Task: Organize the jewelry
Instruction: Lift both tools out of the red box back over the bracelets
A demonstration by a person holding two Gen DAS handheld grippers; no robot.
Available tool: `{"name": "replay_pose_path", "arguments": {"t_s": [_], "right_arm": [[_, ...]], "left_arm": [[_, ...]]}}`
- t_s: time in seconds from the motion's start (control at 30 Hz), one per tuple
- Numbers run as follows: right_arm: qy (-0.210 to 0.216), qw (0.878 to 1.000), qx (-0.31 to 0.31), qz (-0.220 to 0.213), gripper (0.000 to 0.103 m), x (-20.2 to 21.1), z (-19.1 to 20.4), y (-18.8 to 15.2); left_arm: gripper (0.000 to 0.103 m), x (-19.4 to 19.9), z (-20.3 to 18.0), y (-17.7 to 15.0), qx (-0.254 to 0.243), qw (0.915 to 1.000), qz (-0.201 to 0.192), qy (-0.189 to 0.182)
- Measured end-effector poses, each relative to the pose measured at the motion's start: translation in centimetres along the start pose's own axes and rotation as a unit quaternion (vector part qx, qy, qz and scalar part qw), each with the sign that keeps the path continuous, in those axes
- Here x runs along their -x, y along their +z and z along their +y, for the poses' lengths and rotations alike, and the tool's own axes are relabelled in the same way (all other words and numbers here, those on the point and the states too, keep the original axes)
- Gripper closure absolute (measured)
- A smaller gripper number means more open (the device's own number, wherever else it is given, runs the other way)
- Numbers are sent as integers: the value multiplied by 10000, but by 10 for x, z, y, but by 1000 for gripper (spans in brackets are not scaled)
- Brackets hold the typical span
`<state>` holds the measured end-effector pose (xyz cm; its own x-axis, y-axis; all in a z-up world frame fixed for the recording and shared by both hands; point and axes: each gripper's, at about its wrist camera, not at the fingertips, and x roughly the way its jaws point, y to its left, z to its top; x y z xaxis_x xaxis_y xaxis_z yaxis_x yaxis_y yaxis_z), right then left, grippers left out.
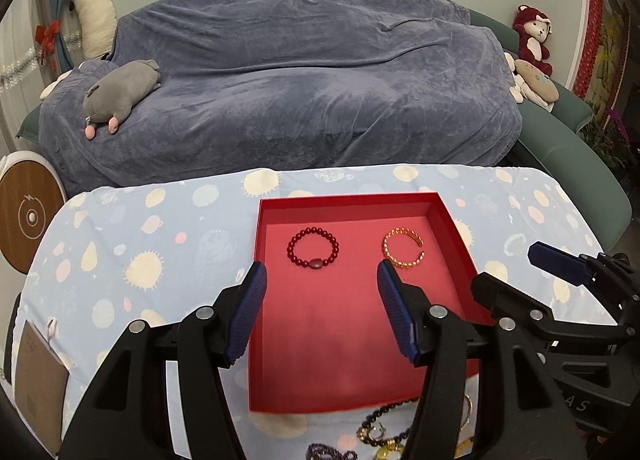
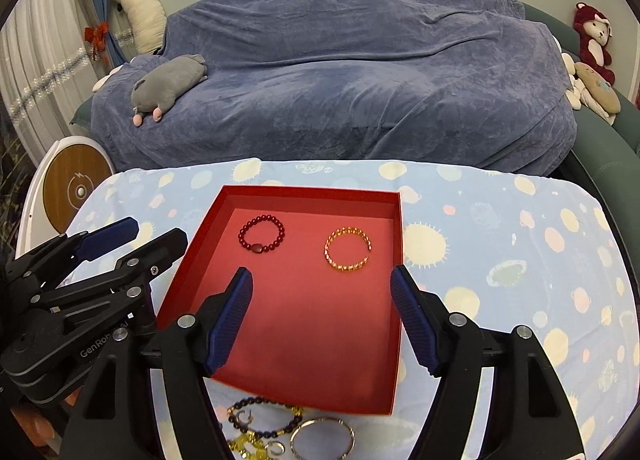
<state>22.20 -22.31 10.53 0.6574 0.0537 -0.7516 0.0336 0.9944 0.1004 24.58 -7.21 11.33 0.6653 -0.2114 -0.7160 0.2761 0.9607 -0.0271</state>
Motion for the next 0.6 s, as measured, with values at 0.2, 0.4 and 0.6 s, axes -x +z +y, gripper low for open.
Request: {"name": "replay_pose_path", "arguments": {"t_s": [0.2, 0.4, 0.6], "right_arm": [[-30, 9999, 77, 80, 34, 28, 8, -46], [-133, 9994, 164, 270, 34, 44, 16, -100], [-221, 9981, 124, 560, 34, 52, 14, -151]], "left_arm": [[48, 30, -5, -40, -21, 9999, 99, 2], [46, 47, -5, -86, 48, 9996, 284, 28], [40, 56, 4, -127, 272, 9983, 517, 80]]}}
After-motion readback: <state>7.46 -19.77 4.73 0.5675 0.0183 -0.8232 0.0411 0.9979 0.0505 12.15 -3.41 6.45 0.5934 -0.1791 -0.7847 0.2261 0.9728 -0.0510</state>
